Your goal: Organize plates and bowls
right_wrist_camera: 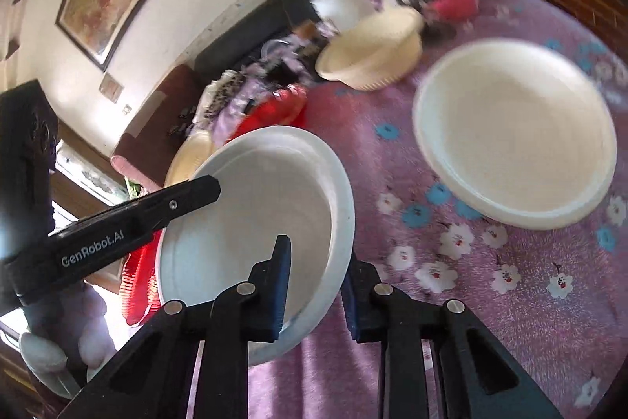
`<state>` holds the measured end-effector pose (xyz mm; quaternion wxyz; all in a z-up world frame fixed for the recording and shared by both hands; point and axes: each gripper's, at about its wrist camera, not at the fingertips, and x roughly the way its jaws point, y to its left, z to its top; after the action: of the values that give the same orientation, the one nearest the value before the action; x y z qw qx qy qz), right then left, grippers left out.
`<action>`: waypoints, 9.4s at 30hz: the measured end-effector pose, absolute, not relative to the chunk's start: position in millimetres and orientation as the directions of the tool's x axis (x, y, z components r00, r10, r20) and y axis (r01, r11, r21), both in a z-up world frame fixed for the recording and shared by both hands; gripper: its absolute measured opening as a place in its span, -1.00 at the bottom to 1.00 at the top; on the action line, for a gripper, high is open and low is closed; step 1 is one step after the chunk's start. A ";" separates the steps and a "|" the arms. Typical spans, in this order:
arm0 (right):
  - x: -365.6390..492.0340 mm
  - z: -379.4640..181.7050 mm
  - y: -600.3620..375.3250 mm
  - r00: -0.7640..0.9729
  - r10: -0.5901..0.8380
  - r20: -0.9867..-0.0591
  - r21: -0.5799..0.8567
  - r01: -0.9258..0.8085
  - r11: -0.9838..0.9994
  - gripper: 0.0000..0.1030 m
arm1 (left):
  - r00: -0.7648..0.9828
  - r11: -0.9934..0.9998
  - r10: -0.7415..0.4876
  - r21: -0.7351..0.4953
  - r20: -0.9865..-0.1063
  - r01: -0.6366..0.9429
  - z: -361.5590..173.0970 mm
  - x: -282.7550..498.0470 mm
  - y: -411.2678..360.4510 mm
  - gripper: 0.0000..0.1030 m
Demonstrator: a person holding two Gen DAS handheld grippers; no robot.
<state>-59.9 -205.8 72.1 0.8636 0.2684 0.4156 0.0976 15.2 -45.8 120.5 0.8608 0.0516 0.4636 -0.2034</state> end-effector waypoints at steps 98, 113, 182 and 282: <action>-35.5 80.2 -113.4 0.646 0.293 -0.705 0.356 -0.035 0.934 0.33 | 0.787 0.982 0.161 0.174 -0.596 -0.069 120.5 -106.5 106.4 0.73; 47.4 78.6 -160.4 0.653 0.276 -0.705 0.426 0.079 0.901 0.33 | 0.775 1.000 -0.002 -0.012 -0.632 -0.008 117.9 -96.0 120.4 0.73; -151.4 25.0 -267.1 0.481 0.266 -0.835 0.323 0.037 0.946 -0.60 | 0.406 0.905 -0.341 -0.180 -0.848 0.386 22.4 -81.7 -73.6 -0.54; -92.3 73.5 -112.1 0.663 0.365 -0.654 0.408 -0.098 0.908 0.27 | 0.817 0.986 0.138 -0.003 -0.560 -0.168 127.8 -154.5 142.7 0.75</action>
<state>-92.3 -112.1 73.5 0.8956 0.1714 0.3896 0.1294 -154.5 142.7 127.8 0.9527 -0.0260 0.2918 0.0804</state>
